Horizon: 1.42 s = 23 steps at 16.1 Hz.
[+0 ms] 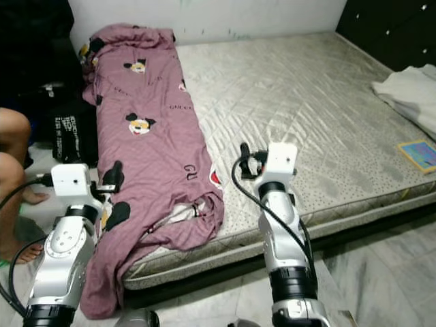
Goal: Clean up the room
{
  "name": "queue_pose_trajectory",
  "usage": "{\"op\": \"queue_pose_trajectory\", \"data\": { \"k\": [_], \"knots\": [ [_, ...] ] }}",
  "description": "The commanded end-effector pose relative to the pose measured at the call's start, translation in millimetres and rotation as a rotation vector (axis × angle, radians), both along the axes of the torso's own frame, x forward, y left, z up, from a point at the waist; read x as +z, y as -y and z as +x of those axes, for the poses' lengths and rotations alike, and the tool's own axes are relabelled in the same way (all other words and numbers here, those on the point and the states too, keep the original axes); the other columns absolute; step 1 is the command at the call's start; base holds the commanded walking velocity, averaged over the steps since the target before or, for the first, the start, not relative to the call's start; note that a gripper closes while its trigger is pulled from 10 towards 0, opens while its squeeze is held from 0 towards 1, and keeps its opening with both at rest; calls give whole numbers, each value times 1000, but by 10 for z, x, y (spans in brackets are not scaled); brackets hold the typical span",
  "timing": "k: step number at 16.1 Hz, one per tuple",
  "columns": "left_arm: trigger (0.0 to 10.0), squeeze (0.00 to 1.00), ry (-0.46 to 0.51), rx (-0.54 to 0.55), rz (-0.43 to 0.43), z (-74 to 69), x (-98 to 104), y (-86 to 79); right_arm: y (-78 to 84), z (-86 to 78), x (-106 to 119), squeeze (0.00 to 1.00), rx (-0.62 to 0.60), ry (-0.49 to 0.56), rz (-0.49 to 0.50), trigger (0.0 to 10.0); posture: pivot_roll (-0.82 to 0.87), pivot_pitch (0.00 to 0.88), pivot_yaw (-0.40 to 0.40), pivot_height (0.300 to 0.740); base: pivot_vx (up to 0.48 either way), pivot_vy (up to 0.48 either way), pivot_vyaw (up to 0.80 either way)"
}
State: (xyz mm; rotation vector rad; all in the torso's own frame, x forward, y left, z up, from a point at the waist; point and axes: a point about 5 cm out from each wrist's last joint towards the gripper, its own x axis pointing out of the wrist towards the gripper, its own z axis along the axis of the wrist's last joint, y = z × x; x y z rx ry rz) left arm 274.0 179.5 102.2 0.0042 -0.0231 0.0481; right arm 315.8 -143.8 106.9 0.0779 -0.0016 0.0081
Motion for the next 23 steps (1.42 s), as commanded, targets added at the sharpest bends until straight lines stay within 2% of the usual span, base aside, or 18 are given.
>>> {"op": "queue_pose_trajectory", "data": {
  "k": [1,7,12,23],
  "knots": [
    [10000,0,31,-20,6,14,81,27,-34,4,10,0,17,-5,-27,10000,44,11,-27,740,0,0,0],
    [10000,0,26,-56,0,1,104,100,-48,-10,5,0,21,-26,-52,10000,52,14,-33,740,0,0,661],
    [10000,0,15,-65,-42,23,97,103,-40,7,-3,0,19,-40,-47,10000,48,11,-35,740,0,0,0],
    [10000,0,1,-58,-65,33,98,100,-20,6,-19,0,6,-59,-37,10000,49,35,-35,740,0,0,0]
  ]
}}
